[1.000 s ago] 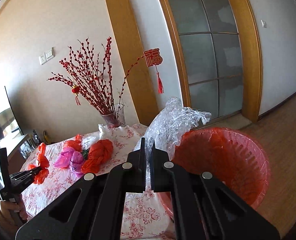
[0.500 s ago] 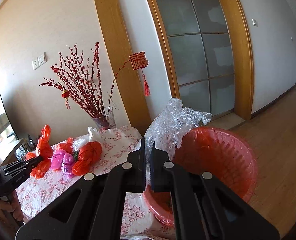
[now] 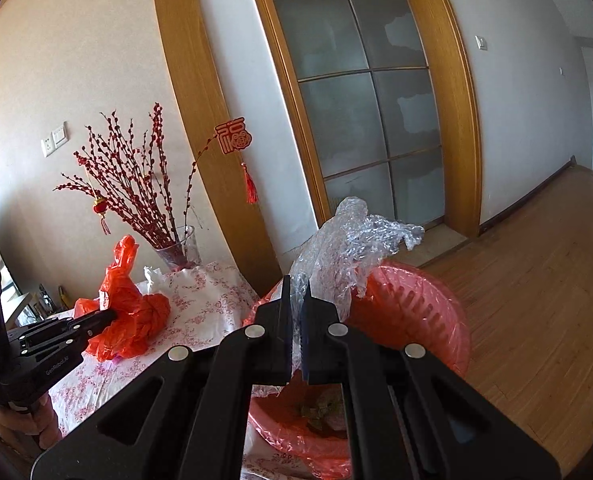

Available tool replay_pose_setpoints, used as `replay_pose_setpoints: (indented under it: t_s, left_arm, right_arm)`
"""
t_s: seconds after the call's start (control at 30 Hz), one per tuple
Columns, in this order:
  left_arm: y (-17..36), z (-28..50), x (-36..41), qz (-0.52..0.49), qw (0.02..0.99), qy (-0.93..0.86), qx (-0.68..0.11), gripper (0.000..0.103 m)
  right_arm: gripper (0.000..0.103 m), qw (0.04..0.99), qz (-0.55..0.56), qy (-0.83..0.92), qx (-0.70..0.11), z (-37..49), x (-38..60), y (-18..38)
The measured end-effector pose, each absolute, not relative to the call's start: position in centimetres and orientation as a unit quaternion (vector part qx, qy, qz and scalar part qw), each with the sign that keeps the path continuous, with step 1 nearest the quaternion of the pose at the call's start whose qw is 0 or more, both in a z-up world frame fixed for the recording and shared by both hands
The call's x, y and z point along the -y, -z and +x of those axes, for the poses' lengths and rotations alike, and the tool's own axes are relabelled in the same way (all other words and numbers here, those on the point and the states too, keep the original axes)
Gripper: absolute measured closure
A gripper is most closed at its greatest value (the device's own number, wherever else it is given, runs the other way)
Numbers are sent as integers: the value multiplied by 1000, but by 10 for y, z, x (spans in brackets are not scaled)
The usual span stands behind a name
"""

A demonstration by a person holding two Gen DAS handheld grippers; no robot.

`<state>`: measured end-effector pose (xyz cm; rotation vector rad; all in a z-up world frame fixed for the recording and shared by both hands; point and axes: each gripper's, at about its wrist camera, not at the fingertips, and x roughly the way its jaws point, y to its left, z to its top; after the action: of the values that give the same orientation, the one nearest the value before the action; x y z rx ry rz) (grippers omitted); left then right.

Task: Collect trash
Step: 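Drop the bubble wrap and orange bag into the wastebasket by opening both grippers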

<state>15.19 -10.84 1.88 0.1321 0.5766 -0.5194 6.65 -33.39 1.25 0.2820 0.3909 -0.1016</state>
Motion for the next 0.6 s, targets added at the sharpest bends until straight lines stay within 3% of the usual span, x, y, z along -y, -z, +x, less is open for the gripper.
replay_pose_setpoints:
  t_s: [0.6]
  left_arm:
    - [2, 161, 205, 88, 894, 330, -292, 96]
  right_arm:
    - [100, 966, 156, 80, -190, 62, 378, -7]
